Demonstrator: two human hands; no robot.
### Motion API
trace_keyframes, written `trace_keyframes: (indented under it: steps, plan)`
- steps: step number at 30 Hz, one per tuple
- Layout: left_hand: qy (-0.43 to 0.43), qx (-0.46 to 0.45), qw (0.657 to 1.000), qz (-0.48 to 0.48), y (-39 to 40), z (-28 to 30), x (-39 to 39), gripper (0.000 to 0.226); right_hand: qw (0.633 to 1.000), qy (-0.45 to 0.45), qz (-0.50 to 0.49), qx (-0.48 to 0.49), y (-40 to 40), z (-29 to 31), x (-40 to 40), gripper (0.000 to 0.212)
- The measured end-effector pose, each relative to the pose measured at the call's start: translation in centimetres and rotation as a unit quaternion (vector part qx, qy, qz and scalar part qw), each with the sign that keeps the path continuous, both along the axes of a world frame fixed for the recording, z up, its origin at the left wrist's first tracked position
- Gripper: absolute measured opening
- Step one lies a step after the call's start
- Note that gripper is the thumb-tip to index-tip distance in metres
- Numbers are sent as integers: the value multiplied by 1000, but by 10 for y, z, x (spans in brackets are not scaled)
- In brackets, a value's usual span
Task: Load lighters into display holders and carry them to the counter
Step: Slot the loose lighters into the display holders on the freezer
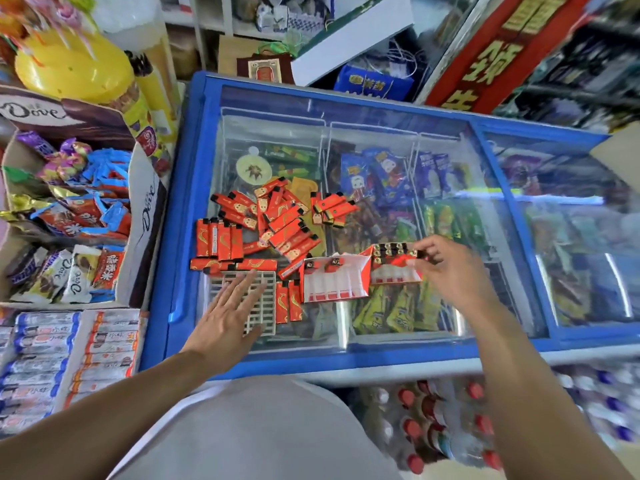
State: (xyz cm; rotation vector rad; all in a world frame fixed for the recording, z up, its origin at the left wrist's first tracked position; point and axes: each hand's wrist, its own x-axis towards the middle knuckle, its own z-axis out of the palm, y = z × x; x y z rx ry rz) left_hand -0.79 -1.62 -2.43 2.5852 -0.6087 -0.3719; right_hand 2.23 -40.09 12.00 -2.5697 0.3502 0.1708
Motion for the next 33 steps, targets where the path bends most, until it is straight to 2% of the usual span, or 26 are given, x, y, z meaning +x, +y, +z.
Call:
trace_keyframes:
  steps: [4,8,14,20,25,33]
  plan:
    - [0,57,996,-65,-14,1,5,81,1000,19,-14,-6,-13,-26,-4,19]
    - [27,120,991,-52,-16,0,0,85,999,-8,-3,-32,-2,-51,-6,17]
    - [30,113,993,-22,-3,-6,-6,85,1000,8,2,-24,3,-63,-1,20]
    - [47,167,984,-42,-3,-4,-5,85,999,1,1,-38,1,-63,6,21]
    - [56,171,982,-49,-2,-4,-3,86,1000,8,3,-29,0,-68,5,19]
    - [73,168,982,-51,0,-6,-3,90,993,-39,-7,-114,10,-77,3,24]
